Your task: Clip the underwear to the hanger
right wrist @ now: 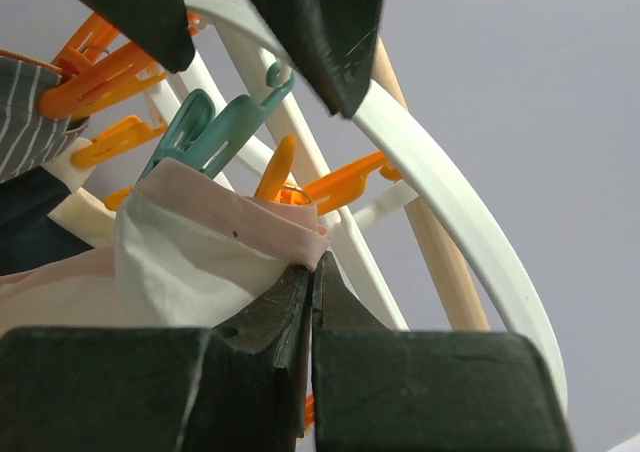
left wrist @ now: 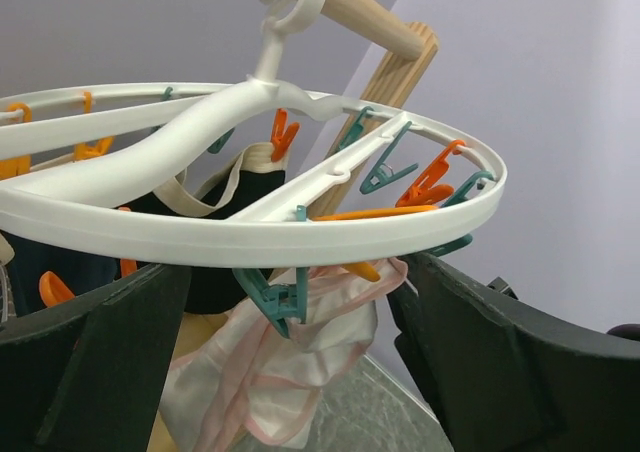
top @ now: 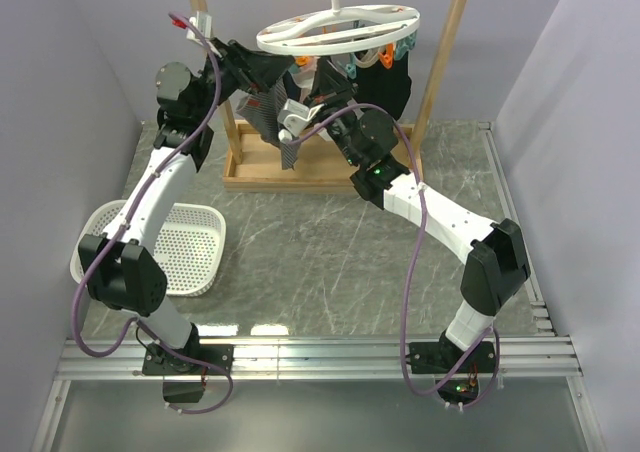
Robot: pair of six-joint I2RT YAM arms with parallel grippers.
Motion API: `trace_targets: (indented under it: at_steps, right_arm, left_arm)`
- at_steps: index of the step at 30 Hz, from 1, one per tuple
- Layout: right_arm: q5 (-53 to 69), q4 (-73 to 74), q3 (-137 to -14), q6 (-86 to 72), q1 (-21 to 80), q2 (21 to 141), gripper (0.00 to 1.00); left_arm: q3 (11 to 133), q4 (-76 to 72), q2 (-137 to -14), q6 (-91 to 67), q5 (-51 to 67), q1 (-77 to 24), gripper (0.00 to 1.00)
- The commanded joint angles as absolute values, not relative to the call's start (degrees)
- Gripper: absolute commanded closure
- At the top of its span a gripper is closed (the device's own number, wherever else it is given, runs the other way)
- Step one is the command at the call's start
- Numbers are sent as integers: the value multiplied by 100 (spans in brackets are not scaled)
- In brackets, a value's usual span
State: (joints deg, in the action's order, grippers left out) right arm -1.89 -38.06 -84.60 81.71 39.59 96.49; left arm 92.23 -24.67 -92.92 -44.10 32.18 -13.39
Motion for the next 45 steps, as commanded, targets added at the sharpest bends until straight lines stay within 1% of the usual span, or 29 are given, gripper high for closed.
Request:
trace_targets:
  at_steps: [1, 19, 30, 31, 33, 34, 36, 37, 39, 43, 45]
  right_arm:
    - [-141, -3982, -8780, 8007, 3973, 9650, 100]
    - [114, -3235, -8894, 6953, 3973, 9448, 100]
    - [17, -2918, -8772, 6372, 3973, 9361, 100]
    - [-139, -2918, -8754, 6337, 3990, 9360, 100]
    - [-184, -2822, -8684, 6241, 3999, 9308, 95]
    - [-185, -2839, -8631, 6214, 4008, 9273, 88]
    - [-185, -2848, -8447, 6153, 4017, 9176, 80]
    - [-193, -2822, -8403, 6126, 4034, 9150, 73]
    - [-255, -2708, -8306, 5995, 4052, 9053, 70]
    - [-325, -2593, -8104, 5810, 4078, 8904, 59]
    - [-369, -2549, -7946, 5722, 4069, 8790, 57]
  left_arm:
    - [9229, -2944, -8912, -4640, 3322, -1266, 1]
    - [8280, -2944, -8078, -4790, 3173, -1011, 1]
    - [7893, -2804, -7647, -4597, 2927, -800, 1]
    - [7832, -2752, -7603, -4553, 2918, -791, 1]
    - [7805, -2638, -7550, -4509, 2927, -730, 1]
    - [7787, -2576, -7541, -4457, 2918, -712, 1]
    - [7770, -2514, -7480, -4403, 2935, -659, 1]
    - [7735, -2435, -7471, -4360, 2944, -650, 1]
    - [7682, -2347, -7427, -4316, 2953, -615, 1]
    - [7524, -2320, -7348, -4315, 2988, -563, 1]
    - [7462, -2382, -7304, -4333, 3076, -554, 1]
